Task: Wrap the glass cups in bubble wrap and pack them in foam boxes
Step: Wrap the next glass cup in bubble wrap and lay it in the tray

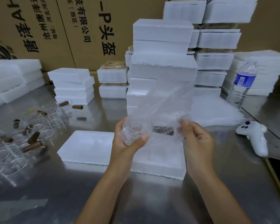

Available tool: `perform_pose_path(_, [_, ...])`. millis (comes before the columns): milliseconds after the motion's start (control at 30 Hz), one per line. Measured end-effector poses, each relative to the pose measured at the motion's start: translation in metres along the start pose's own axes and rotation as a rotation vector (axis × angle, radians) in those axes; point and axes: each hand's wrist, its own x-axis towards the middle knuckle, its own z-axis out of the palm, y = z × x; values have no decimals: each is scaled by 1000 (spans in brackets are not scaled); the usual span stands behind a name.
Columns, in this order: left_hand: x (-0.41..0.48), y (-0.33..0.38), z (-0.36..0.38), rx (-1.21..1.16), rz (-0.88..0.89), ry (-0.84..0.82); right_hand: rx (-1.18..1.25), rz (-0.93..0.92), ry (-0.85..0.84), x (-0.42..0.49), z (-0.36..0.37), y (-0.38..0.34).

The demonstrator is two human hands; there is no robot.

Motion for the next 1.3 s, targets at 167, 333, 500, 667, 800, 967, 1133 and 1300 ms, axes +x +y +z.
perform_pose_path(167, [-4, 2, 4, 113, -35, -90, -18, 39, -9, 2, -2, -1])
perform_pose_path(333, [-6, 2, 7, 180, -77, -121, -33, 35, -70, 1, -2, -1])
perform_pose_path(500, [-10, 2, 6, 354, -26, -152, 4, 80, -134, 0, -3, 2])
perform_pose_path(667, [-12, 3, 6, 502, 90, -146, -56, 39, -118, -2, -3, -1])
perform_pose_path(800, [-13, 3, 12, 554, 142, -165, -296, -27, -113, -5, -5, 1])
perform_pose_path(967, [-13, -1, 12, 549, 130, -166, -550, -258, -398, -13, 0, 0])
perform_pose_path(1133, [-13, -5, 13, 547, 59, -174, -799, -423, -425, -15, -1, 2])
perform_pose_path(1300, [-14, 3, 14, 557, 227, -122, -719, -440, -382, -17, 4, 3])
